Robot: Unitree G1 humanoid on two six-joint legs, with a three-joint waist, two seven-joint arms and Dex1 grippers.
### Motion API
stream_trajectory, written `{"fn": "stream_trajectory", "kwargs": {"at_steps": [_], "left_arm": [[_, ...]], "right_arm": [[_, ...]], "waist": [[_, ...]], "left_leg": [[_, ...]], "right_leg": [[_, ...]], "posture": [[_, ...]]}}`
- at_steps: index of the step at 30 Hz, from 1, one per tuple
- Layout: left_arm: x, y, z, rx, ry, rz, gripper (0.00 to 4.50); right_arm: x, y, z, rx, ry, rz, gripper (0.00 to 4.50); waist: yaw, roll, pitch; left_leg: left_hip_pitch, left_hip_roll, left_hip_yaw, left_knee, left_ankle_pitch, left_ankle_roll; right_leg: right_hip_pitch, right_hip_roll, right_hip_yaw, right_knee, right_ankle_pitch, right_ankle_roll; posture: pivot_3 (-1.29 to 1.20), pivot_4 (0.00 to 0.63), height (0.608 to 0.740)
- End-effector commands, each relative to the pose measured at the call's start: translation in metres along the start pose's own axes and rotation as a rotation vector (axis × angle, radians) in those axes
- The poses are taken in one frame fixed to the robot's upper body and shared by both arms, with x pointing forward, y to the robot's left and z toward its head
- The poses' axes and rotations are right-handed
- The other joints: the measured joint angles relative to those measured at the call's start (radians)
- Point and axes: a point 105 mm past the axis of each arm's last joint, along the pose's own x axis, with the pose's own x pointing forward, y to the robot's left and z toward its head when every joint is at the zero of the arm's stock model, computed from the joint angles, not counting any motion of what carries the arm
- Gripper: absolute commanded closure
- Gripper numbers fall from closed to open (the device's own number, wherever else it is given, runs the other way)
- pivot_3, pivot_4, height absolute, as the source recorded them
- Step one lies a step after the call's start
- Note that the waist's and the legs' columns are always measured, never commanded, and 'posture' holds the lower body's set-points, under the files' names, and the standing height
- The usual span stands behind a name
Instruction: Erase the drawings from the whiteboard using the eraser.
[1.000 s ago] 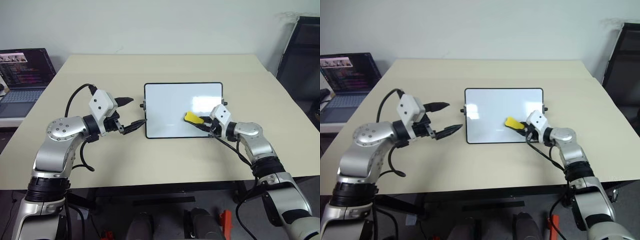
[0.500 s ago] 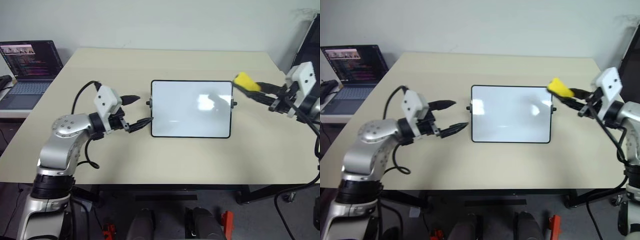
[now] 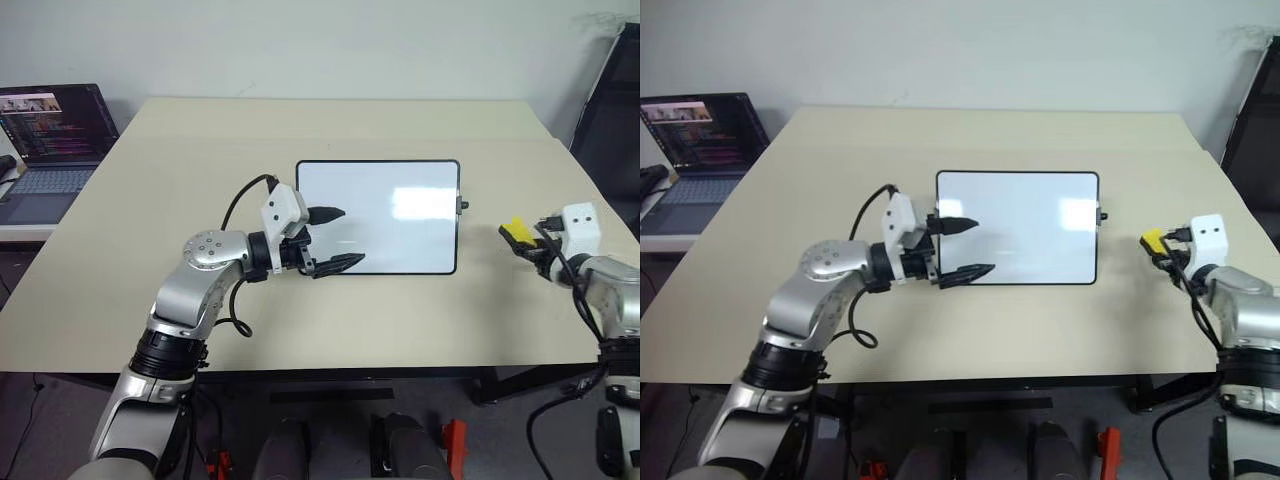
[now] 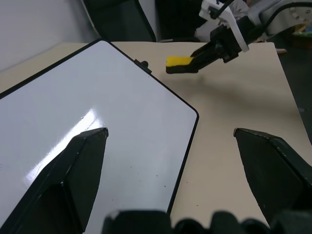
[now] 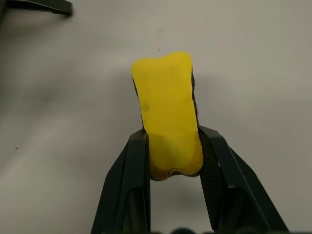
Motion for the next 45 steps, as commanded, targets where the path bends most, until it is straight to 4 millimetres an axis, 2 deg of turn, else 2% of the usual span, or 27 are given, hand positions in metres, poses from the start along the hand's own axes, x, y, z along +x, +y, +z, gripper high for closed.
{"fn": "stream_trajectory", "kwargs": {"at_steps": [1, 5, 7, 18, 24, 28, 31, 34, 37, 40, 42, 45], "left_arm": [[0.003, -0.001, 0.011, 0.053, -0.028, -0.011, 0.0], [-0.003, 0.002, 0.009, 0.06, -0.014, 0.003, 0.0], [-0.007, 0.004, 0.008, 0.061, -0.005, 0.017, 0.0], [-0.011, -0.001, 0.005, 0.051, 0.005, 0.032, 0.0], [-0.014, 0.002, 0.004, 0.052, 0.013, 0.05, 0.0], [-0.014, 0.003, 0.005, 0.053, 0.011, 0.057, 0.0], [-0.017, 0.007, 0.005, 0.059, 0.009, 0.087, 0.0], [-0.042, 0.043, 0.016, 0.077, -0.06, 0.364, 0.0], [-0.069, 0.069, 0.016, 0.067, -0.122, 0.614, 0.0], [-0.098, 0.085, 0.011, 0.006, -0.217, 0.832, 0.0], [-0.108, 0.085, 0.002, -0.003, -0.221, 0.921, 0.0], [-0.115, 0.076, -0.027, -0.021, -0.163, 1.018, 0.0]], "right_arm": [[0.007, -0.012, 0.014, 0.011, -0.038, -0.103, 3.5], [0.018, -0.013, 0.013, 0.036, -0.043, -0.126, 3.5], [0.022, -0.013, 0.006, 0.022, -0.011, -0.136, 3.5], [0.028, -0.019, 0.006, -0.022, 0.011, -0.144, 3.5], [0.028, -0.017, 0.011, 0.009, 0.001, -0.123, 1.57], [0.024, -0.016, 0.018, 0.005, -0.013, -0.105, 0.08], [0.019, -0.018, 0.027, -0.022, -0.034, -0.116, 0.03], [0.0, -0.013, 0.06, -0.059, -0.189, -0.093, 0.03], [-0.011, 0.001, 0.065, -0.072, -0.304, -0.053, 0.03], [-0.017, 0.011, 0.056, -0.056, -0.364, -0.038, 0.03], [-0.02, 0.018, 0.048, -0.031, -0.396, -0.028, 0.03], [-0.024, 0.032, 0.032, 0.012, -0.461, -0.028, 0.03]], "waist": [[0.001, 0.0, 0.0], [0.002, 0.0, 0.0], [0.001, 0.0, 0.0], [0.001, 0.0, 0.0], [0.001, 0.0, 0.0], [0.0, 0.0, 0.0], [0.001, 0.0, 0.0], [0.002, 0.001, 0.0], [0.002, 0.001, 0.0], [0.003, 0.0, -0.001], [0.003, 0.0, 0.0], [0.004, 0.0, -0.001]], "left_leg": [[0.0, 0.0, 0.0, 0.0, 0.0, 0.0], [0.0, 0.0, 0.0, 0.0, 0.0, 0.0], [0.0, 0.0, 0.0, 0.0, 0.0, 0.0], [0.0, 0.0, 0.0, 0.0, 0.0, 0.0], [0.0, 0.0, 0.0, 0.0, 0.0, 0.0], [0.0, 0.0, 0.0, 0.0, 0.0, 0.0], [0.0, 0.0, 0.0, 0.0, 0.0, 0.0], [0.0, 0.0, 0.0, 0.0, 0.0, 0.0], [0.0, 0.0, -0.001, 0.0, 0.0, 0.0], [0.0, 0.0, -0.001, 0.0, 0.0, 0.0], [0.0, 0.0, -0.001, 0.0, 0.0, 0.0], [0.0, 0.0, -0.001, 0.001, 0.0, 0.0]], "right_leg": [[0.0, 0.0, 0.0, 0.0, 0.0, 0.0], [0.0, 0.0, 0.0, 0.0, 0.002, -0.003], [0.0, 0.0, 0.0, -0.001, 0.002, -0.003], [0.0, 0.0, 0.0, 0.0, 0.002, -0.003], [0.0, 0.0, 0.0, 0.0, 0.002, -0.003], [0.0, 0.0, 0.0, 0.0, 0.002, -0.003], [0.0, 0.0, 0.0, 0.0, 0.002, -0.003], [0.0, 0.0, 0.0, 0.0, 0.002, -0.003], [0.0, 0.0, -0.001, 0.0, 0.002, -0.003], [0.001, 0.0, -0.001, -0.001, 0.002, -0.002], [0.001, 0.0, 0.0, 0.0, 0.002, -0.002], [0.001, -0.001, 0.0, 0.0, 0.003, -0.002]], "posture": [[0.0, 0.15, 0.74], [0.0, 0.15, 0.74], [0.0, 0.15, 0.74], [0.0, 0.15, 0.74], [0.0, 0.15, 0.74], [0.0, 0.15, 0.74], [0.0, 0.15, 0.74], [0.0, 0.15, 0.74], [0.0, 0.15, 0.74], [0.0, 0.15, 0.74], [0.0, 0.15, 0.74], [0.0, 0.15, 0.74]]}}
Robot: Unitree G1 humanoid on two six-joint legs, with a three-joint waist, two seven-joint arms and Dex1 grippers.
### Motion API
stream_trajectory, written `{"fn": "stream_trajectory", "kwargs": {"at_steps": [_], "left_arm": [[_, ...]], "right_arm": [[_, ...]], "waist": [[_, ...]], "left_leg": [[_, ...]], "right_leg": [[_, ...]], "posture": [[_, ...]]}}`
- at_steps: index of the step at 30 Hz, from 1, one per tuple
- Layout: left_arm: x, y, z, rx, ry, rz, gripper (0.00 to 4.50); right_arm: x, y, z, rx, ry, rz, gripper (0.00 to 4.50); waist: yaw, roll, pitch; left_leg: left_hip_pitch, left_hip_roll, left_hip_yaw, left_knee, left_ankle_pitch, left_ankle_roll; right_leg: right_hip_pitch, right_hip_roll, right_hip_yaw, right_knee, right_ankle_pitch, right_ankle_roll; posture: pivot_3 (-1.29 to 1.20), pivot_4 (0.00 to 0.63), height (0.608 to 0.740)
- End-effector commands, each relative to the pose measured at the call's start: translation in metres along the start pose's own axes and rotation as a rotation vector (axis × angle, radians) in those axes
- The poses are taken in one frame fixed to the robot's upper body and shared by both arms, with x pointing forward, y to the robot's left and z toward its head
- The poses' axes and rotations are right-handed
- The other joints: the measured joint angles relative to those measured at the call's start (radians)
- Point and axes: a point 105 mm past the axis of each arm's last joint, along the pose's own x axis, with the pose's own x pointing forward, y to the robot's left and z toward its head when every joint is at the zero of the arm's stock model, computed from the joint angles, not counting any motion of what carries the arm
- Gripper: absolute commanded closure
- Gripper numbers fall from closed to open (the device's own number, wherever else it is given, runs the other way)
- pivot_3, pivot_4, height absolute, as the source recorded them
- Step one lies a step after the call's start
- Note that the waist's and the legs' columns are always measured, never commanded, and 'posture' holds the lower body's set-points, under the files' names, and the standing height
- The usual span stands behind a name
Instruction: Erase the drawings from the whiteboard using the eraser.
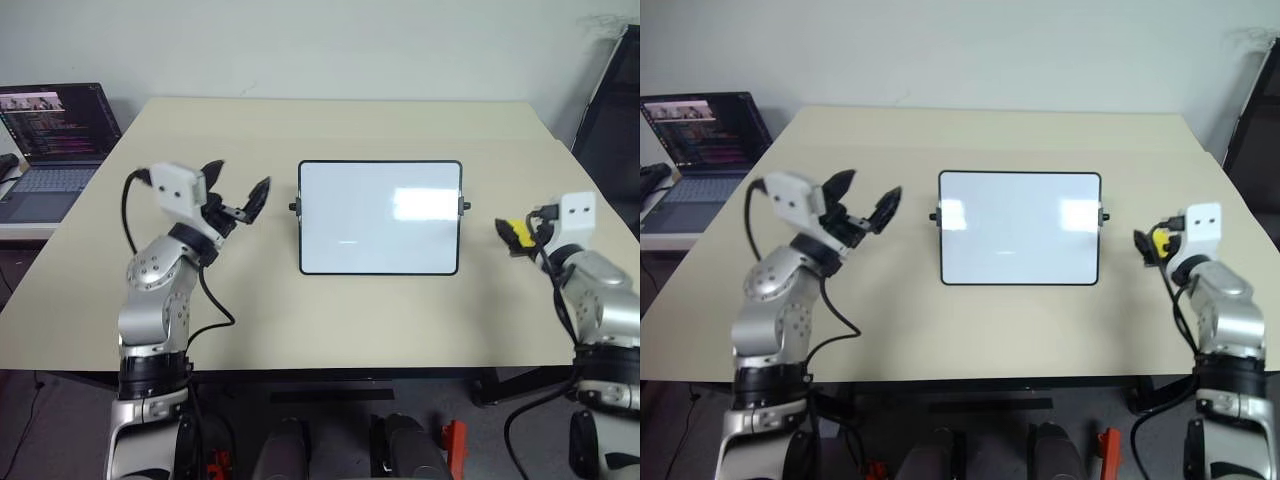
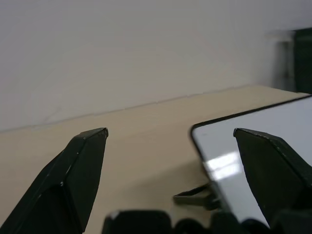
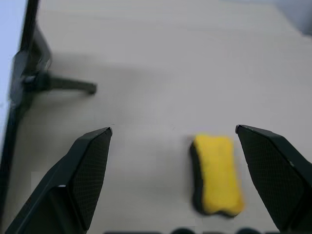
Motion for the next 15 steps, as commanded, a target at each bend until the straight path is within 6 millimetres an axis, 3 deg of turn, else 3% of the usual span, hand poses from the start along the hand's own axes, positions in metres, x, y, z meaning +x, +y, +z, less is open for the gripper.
{"fn": "stream_trajectory", "kwargs": {"at_steps": [1, 6, 10, 15], "left_arm": [[-0.012, 0.006, -0.014, 0.036, -0.002, 0.124, 0.0], [-0.031, -0.008, -0.051, 0.069, 0.075, 0.162, 0.0], [-0.044, -0.021, -0.075, 0.075, 0.119, 0.188, 0.0], [-0.052, -0.014, -0.077, 0.097, 0.109, 0.293, 0.0]], "right_arm": [[-0.013, 0.007, 0.015, 0.0, -0.169, -0.029, 0.03], [-0.027, 0.033, -0.014, -0.003, -0.176, -0.036, 0.03], [-0.041, 0.031, -0.044, 0.033, -0.15, -0.164, 0.03], [-0.046, 0.039, -0.048, 0.066, -0.162, -0.177, 0.03]], "waist": [[0.002, 0.0, 0.0], [0.002, 0.0, 0.0], [0.003, 0.0, -0.001], [0.001, 0.0, -0.001]], "left_leg": [[0.0, 0.0, 0.0, 0.0, 0.0, 0.0], [0.001, 0.0, 0.0, 0.0, 0.0, 0.0], [0.002, 0.0, 0.0, 0.0, 0.0, 0.0], [0.002, 0.0, 0.001, 0.0, 0.0, 0.0]], "right_leg": [[0.0, 0.0, 0.0, 0.0, 0.0, 0.0], [0.0, 0.0, 0.0, 0.001, 0.0, -0.001], [0.001, 0.0, 0.0, 0.001, 0.0, 0.0], [0.001, 0.0, 0.001, 0.001, -0.001, 0.001]], "posture": [[0.0, 0.15, 0.74], [0.0, 0.15, 0.74], [0.0, 0.15, 0.74], [0.0, 0.15, 0.74]]}}
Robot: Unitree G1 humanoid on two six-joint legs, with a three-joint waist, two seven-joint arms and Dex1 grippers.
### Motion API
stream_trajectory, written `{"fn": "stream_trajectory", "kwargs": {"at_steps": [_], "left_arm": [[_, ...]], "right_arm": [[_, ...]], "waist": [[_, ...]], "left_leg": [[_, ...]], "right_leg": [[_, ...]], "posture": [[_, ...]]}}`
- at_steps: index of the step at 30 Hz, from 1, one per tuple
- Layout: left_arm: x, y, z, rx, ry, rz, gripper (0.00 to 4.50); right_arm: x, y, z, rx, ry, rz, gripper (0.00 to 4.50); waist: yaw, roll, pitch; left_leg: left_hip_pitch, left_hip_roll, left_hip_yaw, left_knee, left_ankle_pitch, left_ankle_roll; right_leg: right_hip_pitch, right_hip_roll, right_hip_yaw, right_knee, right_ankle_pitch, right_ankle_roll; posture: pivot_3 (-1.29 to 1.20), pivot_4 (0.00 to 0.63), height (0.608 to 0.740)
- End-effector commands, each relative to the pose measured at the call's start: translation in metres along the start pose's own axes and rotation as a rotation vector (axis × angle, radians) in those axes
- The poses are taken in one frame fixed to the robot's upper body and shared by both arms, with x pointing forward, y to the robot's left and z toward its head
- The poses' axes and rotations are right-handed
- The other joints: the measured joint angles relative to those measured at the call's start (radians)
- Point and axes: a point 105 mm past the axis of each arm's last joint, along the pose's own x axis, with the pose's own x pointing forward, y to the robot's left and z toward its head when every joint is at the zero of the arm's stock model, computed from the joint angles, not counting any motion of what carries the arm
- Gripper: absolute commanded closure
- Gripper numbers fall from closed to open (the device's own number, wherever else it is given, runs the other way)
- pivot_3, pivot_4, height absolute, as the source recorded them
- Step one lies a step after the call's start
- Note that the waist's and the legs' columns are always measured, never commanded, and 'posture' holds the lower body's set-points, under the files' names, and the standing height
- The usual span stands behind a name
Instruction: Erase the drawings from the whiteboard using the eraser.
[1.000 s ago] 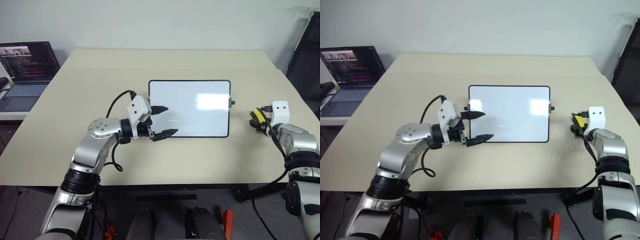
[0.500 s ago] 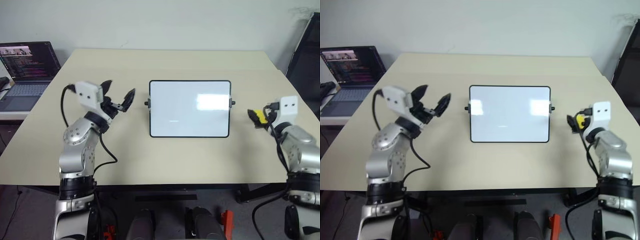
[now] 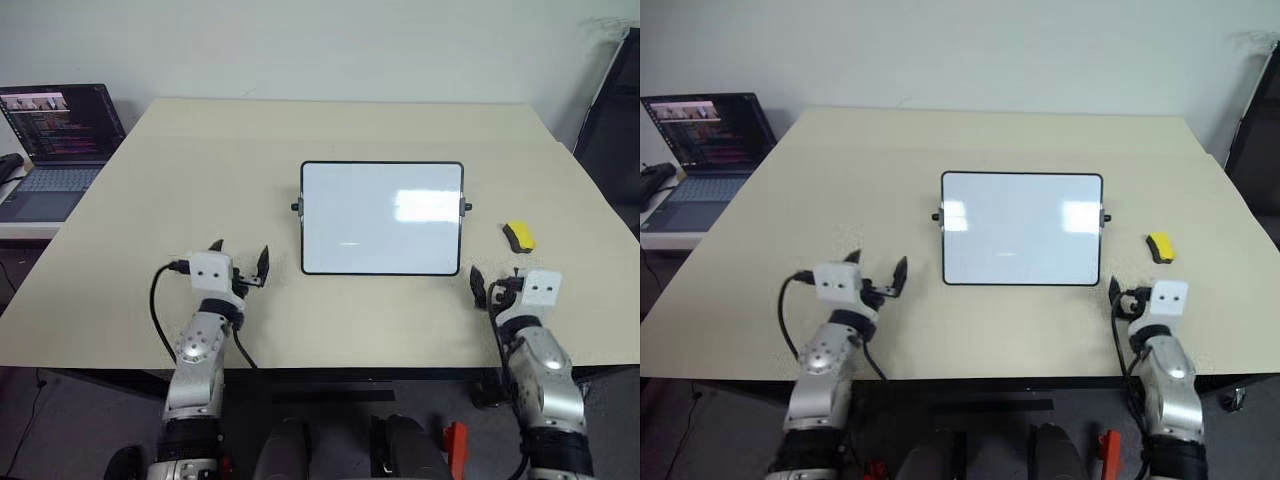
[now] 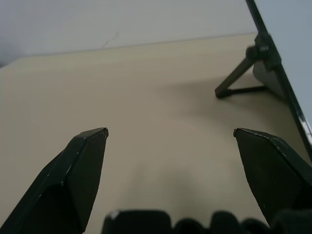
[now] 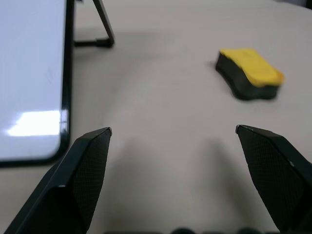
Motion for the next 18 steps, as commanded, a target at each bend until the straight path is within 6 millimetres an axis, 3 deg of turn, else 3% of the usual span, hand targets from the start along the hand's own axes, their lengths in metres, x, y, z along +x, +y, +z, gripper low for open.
{"fn": "stream_trajectory", "kwargs": {"at_steps": [1, 7, 18], "left_arm": [[0.001, 0.013, 0.017, 0.03, -0.081, 0.089, 0.0], [0.003, 0.021, 0.025, 0.021, -0.106, 0.133, 0.0], [0.008, 0.002, 0.017, -0.016, -0.067, 0.069, 0.0]], "right_arm": [[0.001, 0.002, 0.027, 0.014, -0.114, -0.001, 0.03], [0.006, 0.006, 0.041, 0.024, -0.163, 0.013, 0.03], [0.019, 0.031, 0.036, 0.092, -0.155, 0.073, 0.03]], "waist": [[-0.001, 0.0, 0.0], [0.0, 0.0, 0.0], [-0.001, 0.0, -0.001]], "left_leg": [[0.0, 0.0, 0.0, 0.0, 0.0, 0.0], [0.001, 0.0, 0.0, 0.0, 0.0, 0.0], [0.001, 0.0, 0.0, 0.0, 0.0, 0.0]], "right_leg": [[0.0, 0.0, 0.0, 0.0, 0.0, 0.001], [0.0, 0.0, 0.0, 0.0, -0.001, 0.001], [0.001, 0.0, 0.0, 0.0, -0.001, 0.001]], "posture": [[0.0, 0.15, 0.74], [0.0, 0.15, 0.74], [0.0, 0.15, 0.74]]}}
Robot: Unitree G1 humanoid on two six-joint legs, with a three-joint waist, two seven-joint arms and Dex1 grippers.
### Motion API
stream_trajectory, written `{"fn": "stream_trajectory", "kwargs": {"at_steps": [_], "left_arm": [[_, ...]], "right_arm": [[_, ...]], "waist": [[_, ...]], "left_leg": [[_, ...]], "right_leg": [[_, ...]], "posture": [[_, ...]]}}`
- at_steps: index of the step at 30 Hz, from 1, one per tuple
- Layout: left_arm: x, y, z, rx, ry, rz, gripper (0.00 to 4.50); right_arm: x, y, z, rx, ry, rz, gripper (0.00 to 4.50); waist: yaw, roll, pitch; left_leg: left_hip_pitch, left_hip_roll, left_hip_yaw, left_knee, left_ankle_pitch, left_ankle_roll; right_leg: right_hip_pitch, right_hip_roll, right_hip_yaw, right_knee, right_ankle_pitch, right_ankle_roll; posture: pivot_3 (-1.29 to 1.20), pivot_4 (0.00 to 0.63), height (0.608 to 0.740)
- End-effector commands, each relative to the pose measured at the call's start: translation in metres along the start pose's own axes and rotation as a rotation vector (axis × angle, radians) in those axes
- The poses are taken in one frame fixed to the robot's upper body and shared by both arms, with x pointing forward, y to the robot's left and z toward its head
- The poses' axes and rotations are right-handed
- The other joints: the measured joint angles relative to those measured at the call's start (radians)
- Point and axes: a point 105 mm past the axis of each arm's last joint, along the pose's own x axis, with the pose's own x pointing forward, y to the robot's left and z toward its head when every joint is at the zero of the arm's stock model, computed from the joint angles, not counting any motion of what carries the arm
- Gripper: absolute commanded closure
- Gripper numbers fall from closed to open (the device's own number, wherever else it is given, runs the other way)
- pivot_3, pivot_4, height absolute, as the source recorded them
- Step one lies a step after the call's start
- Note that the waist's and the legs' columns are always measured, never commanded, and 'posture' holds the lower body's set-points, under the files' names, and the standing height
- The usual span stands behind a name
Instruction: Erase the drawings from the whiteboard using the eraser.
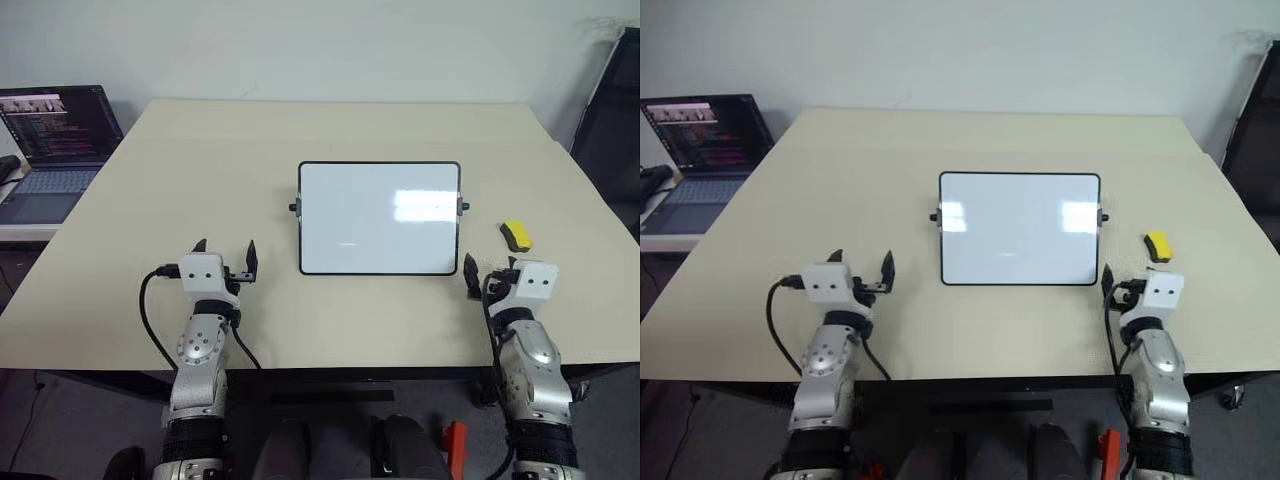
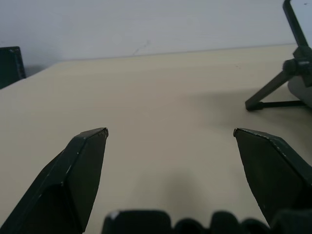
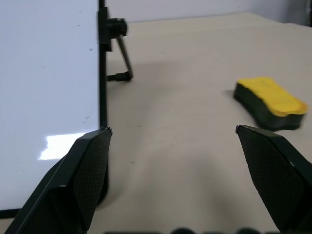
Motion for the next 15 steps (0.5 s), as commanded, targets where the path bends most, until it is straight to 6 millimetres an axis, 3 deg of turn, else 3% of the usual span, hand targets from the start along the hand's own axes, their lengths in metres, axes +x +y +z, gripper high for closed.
{"fn": "stream_trajectory", "kwargs": {"at_steps": [1, 8, 15], "left_arm": [[0.003, -0.001, 0.008, 0.002, -0.028, -0.01, 0.0], [0.003, 0.008, 0.013, 0.019, -0.039, -0.002, 0.0], [0.006, 0.005, 0.011, 0.022, -0.034, -0.029, 0.0]], "right_arm": [[0.005, 0.005, 0.013, 0.018, -0.063, 0.009, 0.03], [0.006, 0.01, 0.019, 0.007, -0.082, 0.005, 0.03], [-0.01, -0.011, 0.012, -0.039, -0.059, -0.063, 0.03]], "waist": [[0.0, 0.0, 0.0], [0.0, 0.0, 0.0], [0.001, 0.0, 0.0]], "left_leg": [[0.0, 0.0, 0.0, 0.0, 0.0, 0.0], [0.0, 0.0, 0.0, -0.001, 0.0, 0.0], [0.0, 0.0, 0.0, -0.001, 0.0, 0.0]], "right_leg": [[0.0, 0.0, 0.0, 0.0, 0.0, 0.0], [0.0, 0.0, 0.0, 0.0, 0.0, -0.001], [0.0, 0.0, 0.0, 0.0, 0.0, -0.001]], "posture": [[0.0, 0.15, 0.74], [0.0, 0.15, 0.74], [0.0, 0.15, 0.74]]}}
